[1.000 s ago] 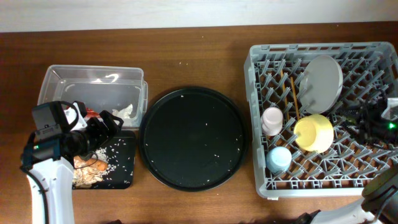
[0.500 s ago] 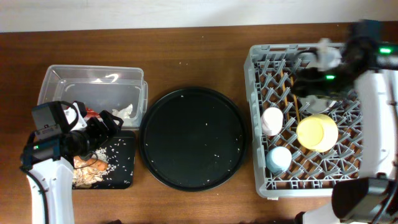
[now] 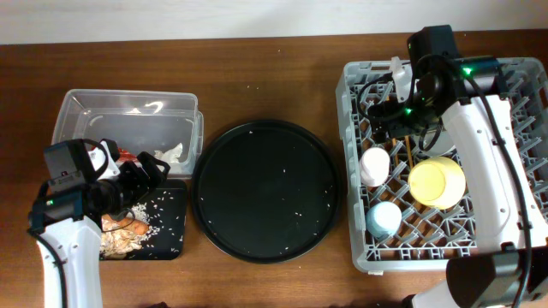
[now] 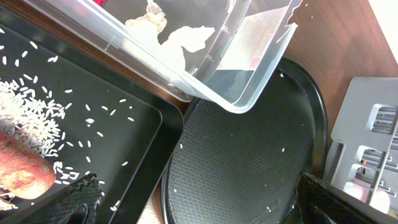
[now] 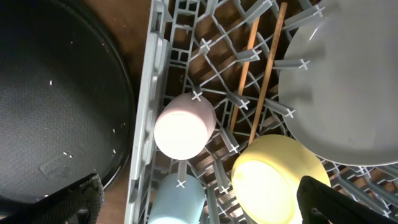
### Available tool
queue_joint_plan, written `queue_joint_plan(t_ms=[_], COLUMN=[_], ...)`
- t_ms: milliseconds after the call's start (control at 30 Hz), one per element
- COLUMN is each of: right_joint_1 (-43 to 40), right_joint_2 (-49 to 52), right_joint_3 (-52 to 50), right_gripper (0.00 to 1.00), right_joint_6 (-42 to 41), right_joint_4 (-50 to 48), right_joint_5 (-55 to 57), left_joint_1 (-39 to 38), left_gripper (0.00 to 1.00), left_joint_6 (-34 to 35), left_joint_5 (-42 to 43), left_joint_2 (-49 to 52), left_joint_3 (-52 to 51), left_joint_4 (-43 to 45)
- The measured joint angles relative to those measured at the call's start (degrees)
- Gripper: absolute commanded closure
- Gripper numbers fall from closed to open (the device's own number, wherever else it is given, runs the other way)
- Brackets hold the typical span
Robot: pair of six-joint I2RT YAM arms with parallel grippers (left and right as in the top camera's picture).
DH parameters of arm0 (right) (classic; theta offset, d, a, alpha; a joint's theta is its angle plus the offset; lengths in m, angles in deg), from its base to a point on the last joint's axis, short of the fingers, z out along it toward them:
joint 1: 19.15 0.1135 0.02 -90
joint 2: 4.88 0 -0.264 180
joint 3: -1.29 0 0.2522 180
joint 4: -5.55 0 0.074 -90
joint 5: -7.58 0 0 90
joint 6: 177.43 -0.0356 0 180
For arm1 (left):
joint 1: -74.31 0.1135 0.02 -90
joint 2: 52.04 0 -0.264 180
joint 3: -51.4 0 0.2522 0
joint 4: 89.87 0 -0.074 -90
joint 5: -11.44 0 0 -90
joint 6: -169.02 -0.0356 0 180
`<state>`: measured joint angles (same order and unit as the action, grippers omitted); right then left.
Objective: Sort waste into correct bins and load items into the dishwasher rack
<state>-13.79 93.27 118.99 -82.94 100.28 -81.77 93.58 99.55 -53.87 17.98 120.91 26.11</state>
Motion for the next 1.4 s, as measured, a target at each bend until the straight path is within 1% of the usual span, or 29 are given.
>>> queue_joint_plan(t_ms=[300, 367, 600, 867, 933, 1000, 1033, 1067, 1133, 1167, 1233, 1267, 1333, 1400], right_joint_1=[0.0, 0.0, 0.0, 0.1, 0.1, 0.1, 0.1, 0.1, 0.1, 0.1, 0.0, 0.0, 0.0, 0.0], right_joint_2=[-0.2, -1.9, -17.3, -42.9, -50.6, -57.1, -61.6, -64.1, -72.5, -77.9, -84.4, -87.1, -91.4, -94.2], right_joint_3=[0.0, 0.0, 0.0, -0.6, -5.0, -13.6, -19.9, -23.4, -34.9, -42.3, -53.4, -59.1, -70.2, -79.8], right_gripper=[0.02, 0.02, 0.02, 0.02, 0.02, 0.02, 0.02, 0.02, 0.01, 0.02, 0.02, 0.02, 0.02, 0.02], right_joint_6=[0.0, 0.0, 0.0, 0.0, 0.0, 0.0, 0.0, 0.0, 0.0, 0.0, 0.0, 0.0, 0.0, 0.0], right_joint_4=[0.0, 0.0, 0.0, -0.4, -3.4, -10.6, -14.3, -17.1, -25.5, -29.4, -39.3, -43.5, -55.1, -65.4], right_joint_5=[0.0, 0.0, 0.9, 3.5, 3.3, 2.3, 1.4, 0.7, -0.5, -1.2, -2.1, -2.5, -4.0, -5.8], left_joint_1=[0.0, 0.0, 0.0, 0.0, 0.0, 0.0, 0.0, 0.0, 0.0, 0.0, 0.0, 0.0, 0.0, 0.0], left_gripper=[0.01, 0.01, 0.01, 0.01, 0.01, 0.01, 0.01, 0.01, 0.01, 0.01, 0.01, 0.01, 0.01, 0.01], left_joint_6=[0.0, 0.0, 0.0, 0.0, 0.0, 0.0, 0.0, 0.0, 0.0, 0.0, 0.0, 0.0, 0.0, 0.0], left_joint_5=[0.0, 0.0, 0.0, 0.0, 0.0, 0.0, 0.0, 0.0, 0.0, 0.0, 0.0, 0.0, 0.0, 0.0], left_joint_2=[0.0, 0.0, 0.0, 0.0, 0.0, 0.0, 0.0, 0.0, 0.0, -0.1, -0.1, -0.1, -0.1, -0.1], left_joint_3=[0.0, 0.0, 0.0, 0.0, 0.0, 0.0, 0.0, 0.0, 0.0, 0.0, 0.0, 0.0, 0.0, 0.0], left_joint_4=[0.0, 0.0, 0.0, 0.0, 0.0, 0.0, 0.0, 0.0, 0.0, 0.0, 0.0, 0.0, 0.0, 0.1])
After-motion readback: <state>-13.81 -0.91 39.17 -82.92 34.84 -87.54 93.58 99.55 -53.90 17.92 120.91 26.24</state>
